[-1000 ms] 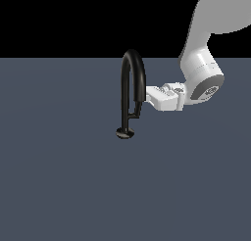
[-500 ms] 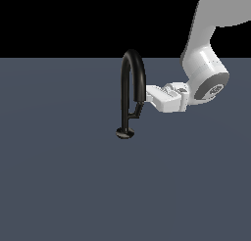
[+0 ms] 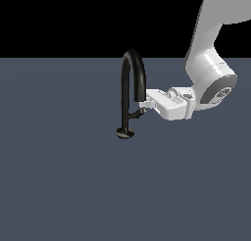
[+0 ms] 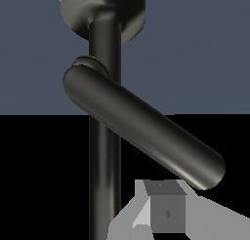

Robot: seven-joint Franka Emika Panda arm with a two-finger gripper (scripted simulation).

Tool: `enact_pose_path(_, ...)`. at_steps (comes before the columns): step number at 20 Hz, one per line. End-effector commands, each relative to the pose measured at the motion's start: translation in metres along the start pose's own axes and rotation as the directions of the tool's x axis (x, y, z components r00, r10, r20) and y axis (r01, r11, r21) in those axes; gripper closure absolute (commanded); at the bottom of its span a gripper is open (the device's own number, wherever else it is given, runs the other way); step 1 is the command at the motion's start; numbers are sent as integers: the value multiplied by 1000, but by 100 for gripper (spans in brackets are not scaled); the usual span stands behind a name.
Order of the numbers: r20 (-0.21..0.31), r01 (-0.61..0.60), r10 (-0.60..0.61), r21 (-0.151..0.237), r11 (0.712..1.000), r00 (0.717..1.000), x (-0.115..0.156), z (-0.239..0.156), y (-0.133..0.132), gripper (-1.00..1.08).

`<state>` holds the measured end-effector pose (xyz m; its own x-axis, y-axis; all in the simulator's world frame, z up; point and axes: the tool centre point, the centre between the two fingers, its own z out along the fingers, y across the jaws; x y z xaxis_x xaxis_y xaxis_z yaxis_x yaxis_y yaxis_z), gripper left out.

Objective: Turn on the faucet by rotating a designated handle.

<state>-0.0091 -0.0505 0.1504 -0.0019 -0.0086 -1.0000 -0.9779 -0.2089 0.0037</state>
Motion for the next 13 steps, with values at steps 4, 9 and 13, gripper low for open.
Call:
enact_pose_path(4,2,-5,5,-1,1000,1000,10,0,10,108)
enact_pose_path(9,6,-16,16,-1,1000,1000,43,0,24,108)
enact_pose_path(13,8,-22,22,-1,1000,1000,63,0,33,108)
